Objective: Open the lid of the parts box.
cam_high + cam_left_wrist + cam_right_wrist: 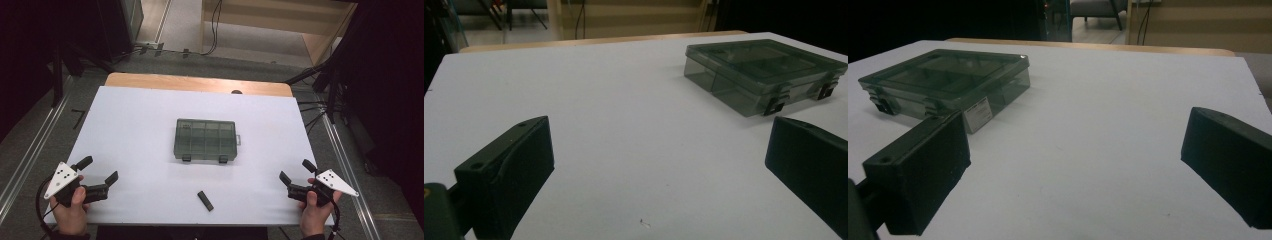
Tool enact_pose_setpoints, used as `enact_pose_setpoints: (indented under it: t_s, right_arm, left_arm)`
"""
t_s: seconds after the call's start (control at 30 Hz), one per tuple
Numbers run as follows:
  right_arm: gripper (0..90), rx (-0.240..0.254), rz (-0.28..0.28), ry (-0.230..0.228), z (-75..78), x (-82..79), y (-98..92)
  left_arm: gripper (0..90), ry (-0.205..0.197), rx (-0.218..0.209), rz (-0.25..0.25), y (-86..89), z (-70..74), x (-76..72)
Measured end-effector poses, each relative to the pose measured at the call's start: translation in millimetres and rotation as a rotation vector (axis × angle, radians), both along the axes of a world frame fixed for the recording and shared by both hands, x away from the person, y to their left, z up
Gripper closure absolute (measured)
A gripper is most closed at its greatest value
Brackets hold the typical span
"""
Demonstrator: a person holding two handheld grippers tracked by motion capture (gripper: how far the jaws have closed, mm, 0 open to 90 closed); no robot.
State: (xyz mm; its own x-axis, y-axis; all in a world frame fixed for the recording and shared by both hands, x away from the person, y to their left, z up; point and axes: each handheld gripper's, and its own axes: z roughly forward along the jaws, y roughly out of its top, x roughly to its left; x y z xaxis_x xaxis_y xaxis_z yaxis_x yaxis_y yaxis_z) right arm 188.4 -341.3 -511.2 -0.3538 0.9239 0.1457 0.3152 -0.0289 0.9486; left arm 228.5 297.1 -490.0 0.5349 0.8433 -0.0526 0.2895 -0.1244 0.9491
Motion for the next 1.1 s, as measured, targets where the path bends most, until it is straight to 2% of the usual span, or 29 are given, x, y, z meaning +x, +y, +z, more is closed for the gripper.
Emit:
enact_pose_setpoints:
  t_s: [0.2, 0.43, 0.63, 0.77, 0.93, 1.0, 1.1]
  right_arm:
    - [0.0, 0.008, 0.02, -0.005, 2.8, 1.9, 3.7]
    - [0.0, -0.02, 0.029, -0.023, 11.3, 2.7, 9.2]
    - [0.0, -0.037, 0.044, -0.021, 17.2, 6.7, 13.6]
    - [0.0, -0.05, 0.068, -0.035, 26.8, 10.5, 21.1]
    - [0.0, -0.048, 0.098, -0.041, 36.6, 14.3, 28.8]
    - [0.0, -0.048, 0.106, -0.042, 40.7, 16.3, 31.5]
    - [0.0, -0.042, 0.123, -0.05, 46.8, 19.6, 36.0]
  left_arm:
    - [0.0, -0.014, -0.006, -0.006, -2.3, 2.9, -3.7]
    - [0.0, -0.03, 0.005, -0.019, -9.8, 8.6, -6.6]
    - [0.0, -0.041, -0.003, -0.028, -16.5, 14.6, -5.1]
    - [0.0, -0.051, 0.005, -0.043, -25.6, 21.1, -3.0]
    - [0.0, -0.042, 0.013, -0.048, -33.9, 25.1, 1.0]
    - [0.0, -0.022, 0.011, -0.045, -40.3, 26.8, 6.4]
    - [0.0, -0.026, 0.003, -0.052, -45.8, 29.9, 9.3]
